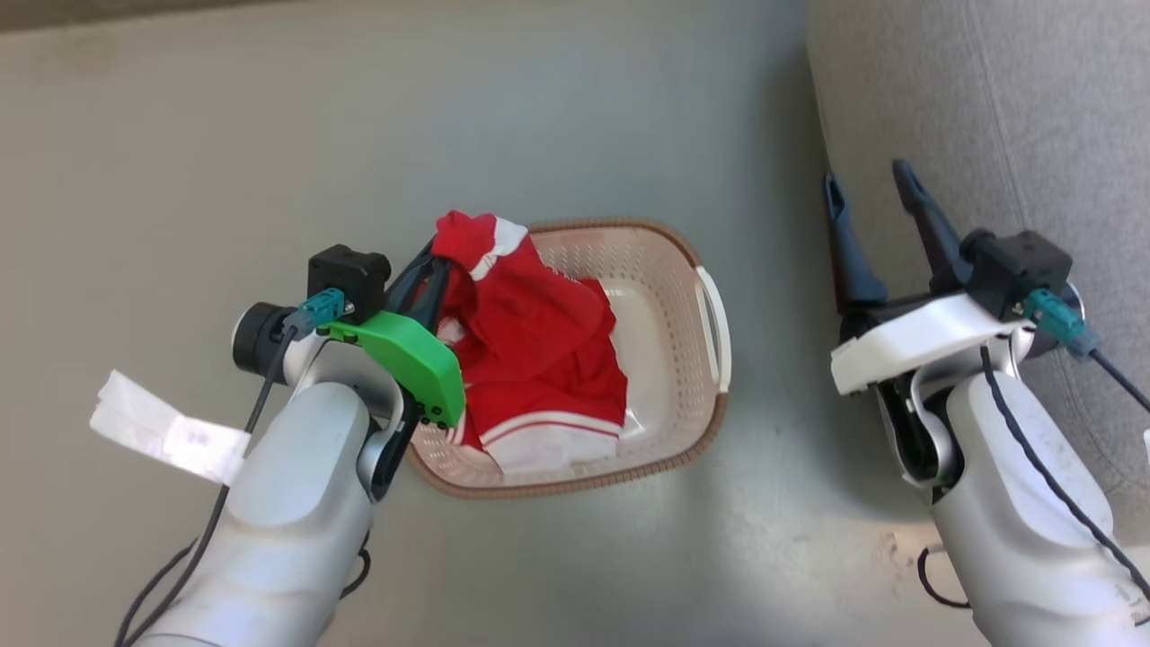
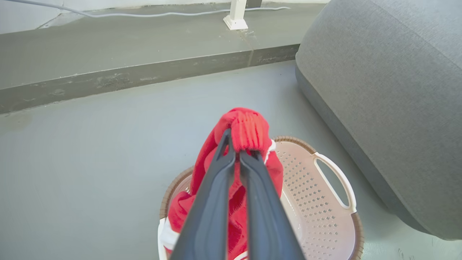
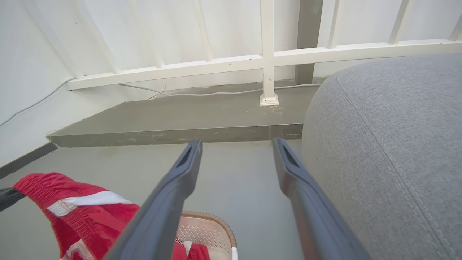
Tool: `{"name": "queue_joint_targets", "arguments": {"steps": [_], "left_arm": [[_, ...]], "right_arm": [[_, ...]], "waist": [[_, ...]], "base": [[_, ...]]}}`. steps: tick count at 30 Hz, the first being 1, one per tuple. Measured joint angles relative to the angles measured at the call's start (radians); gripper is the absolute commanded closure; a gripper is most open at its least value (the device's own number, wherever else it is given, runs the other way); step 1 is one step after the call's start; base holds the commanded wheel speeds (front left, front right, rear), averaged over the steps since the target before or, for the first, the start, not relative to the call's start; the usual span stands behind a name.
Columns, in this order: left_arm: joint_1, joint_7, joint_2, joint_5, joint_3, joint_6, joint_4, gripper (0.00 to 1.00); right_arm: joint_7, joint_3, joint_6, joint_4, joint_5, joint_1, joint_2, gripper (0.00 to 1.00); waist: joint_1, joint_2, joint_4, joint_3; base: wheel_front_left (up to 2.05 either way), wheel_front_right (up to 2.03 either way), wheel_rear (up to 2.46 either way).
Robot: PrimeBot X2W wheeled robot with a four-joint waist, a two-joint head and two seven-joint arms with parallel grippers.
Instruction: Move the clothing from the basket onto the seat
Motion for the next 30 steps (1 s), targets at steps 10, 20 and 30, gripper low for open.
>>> {"name": "queue_joint_targets", "arguments": {"steps": [10, 20, 30], "left_arm": [[0.056, 0.0, -0.003, -0.024, 0.064, 0.0, -0.156, 1.0], [0.123, 0.0, -0.003, -0.016, 0.097, 0.0, -0.297, 1.0], [0.189, 0.0, -0.003, -0.016, 0.096, -0.003, -0.45, 1.0]], "right_arm": [[0.0, 0.023, 0.025, 0.018, -0.009, 0.055, -0.008, 0.0], [0.0, 0.034, 0.034, 0.035, -0.009, 0.111, -0.009, 0.0], [0.0, 0.061, 0.035, 0.044, -0.007, 0.179, 0.007, 0.0]], "waist": [[0.0, 0.0, 0.044, -0.125], [0.0, 0.0, 0.064, -0.242], [0.0, 0.0, 0.063, -0.34]], "base": [[0.0, 0.0, 0.0], [0.0, 0.0, 0.0], [0.0, 0.0, 0.0]]}}
